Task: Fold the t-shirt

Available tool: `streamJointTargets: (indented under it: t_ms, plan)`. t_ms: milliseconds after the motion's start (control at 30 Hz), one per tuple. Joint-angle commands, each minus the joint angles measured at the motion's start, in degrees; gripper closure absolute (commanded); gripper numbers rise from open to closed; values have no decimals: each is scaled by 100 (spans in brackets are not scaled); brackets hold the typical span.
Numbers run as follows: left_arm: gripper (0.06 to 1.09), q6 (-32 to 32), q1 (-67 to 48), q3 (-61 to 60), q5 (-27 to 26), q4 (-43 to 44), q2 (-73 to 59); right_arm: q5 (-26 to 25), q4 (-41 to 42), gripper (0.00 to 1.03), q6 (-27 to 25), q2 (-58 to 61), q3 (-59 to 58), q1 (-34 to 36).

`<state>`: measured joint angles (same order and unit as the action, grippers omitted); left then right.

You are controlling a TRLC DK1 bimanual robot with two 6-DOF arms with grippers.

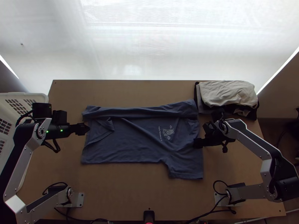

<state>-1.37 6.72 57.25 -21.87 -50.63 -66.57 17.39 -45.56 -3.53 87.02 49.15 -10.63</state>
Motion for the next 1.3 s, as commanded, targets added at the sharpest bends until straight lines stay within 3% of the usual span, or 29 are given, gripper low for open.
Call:
streamJointTargets:
  t_ms: [0, 200, 233, 333, 433, 567, 700, 867, 1267]
  plan:
    - [11, -109, 75, 67, -2, -166, 56, -7, 188, 24, 28, 34, -151, -150]
    - [12, -233, 101, 49, -10, -245, 144, -7, 592, 90, 309, -493, -476, -835]
    - [17, -250, 119, 31, -2, -245, 170, -16, 680, 100, 335, -564, -520, -932]
    - [26, -294, 224, -100, -2, -245, 258, -78, 680, 100, 423, -634, -564, -958]
    - [26, -118, 383, -329, 7, -492, 355, -183, 601, 100, 415, -854, -590, -897]
    - [26, 769, 479, -724, 42, -1397, 284, -289, 372, 100, 415, -1188, -546, -730]
    - [26, 989, 365, -1050, 77, -1696, 126, -359, 214, 100, 415, -1302, -485, -703]
    - [26, 910, -13, -1331, 236, -1660, -164, -412, 82, 100, 415, -1302, -353, -694]
    - [26, 928, -224, -1445, 1202, -957, -902, -420, -164, 100, 415, -1460, -274, -501]
